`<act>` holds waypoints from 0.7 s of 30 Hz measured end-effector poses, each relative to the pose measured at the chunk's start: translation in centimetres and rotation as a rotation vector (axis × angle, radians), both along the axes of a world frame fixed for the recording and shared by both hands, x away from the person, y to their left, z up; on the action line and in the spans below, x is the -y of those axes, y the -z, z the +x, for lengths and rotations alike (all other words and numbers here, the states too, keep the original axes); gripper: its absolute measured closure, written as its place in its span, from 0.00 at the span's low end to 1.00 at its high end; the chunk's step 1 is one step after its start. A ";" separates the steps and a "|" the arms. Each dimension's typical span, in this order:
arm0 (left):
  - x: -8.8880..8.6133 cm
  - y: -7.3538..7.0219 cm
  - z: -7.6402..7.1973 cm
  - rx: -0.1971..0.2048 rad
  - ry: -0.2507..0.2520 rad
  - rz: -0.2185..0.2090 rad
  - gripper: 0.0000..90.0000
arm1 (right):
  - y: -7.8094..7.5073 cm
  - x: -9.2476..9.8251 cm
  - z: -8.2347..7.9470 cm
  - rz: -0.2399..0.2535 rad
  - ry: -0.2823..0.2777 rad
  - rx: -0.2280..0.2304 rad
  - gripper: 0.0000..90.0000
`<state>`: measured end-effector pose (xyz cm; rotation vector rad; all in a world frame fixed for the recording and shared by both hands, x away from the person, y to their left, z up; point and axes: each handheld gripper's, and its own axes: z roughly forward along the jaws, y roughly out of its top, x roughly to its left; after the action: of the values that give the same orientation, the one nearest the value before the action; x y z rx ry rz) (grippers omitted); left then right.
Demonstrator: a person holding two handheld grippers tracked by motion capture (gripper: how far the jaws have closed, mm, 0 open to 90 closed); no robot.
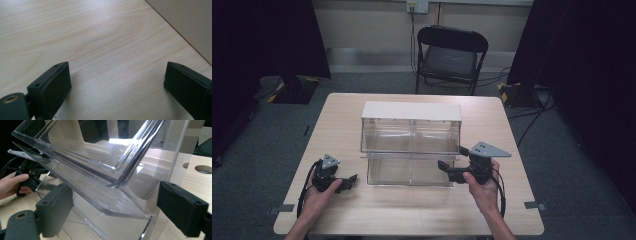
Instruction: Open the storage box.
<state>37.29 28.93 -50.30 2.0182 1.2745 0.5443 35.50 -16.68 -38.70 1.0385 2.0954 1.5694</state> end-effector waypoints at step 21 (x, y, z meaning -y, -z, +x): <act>0.0 0.0 0.0 -0.001 0.000 0.000 0.07 | 0.1 0.0 0.1 0.009 -0.005 -0.006 0.14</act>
<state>37.29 28.93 -50.29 2.0185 1.2745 0.5432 35.59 -16.73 -38.77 1.0427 2.0984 1.5810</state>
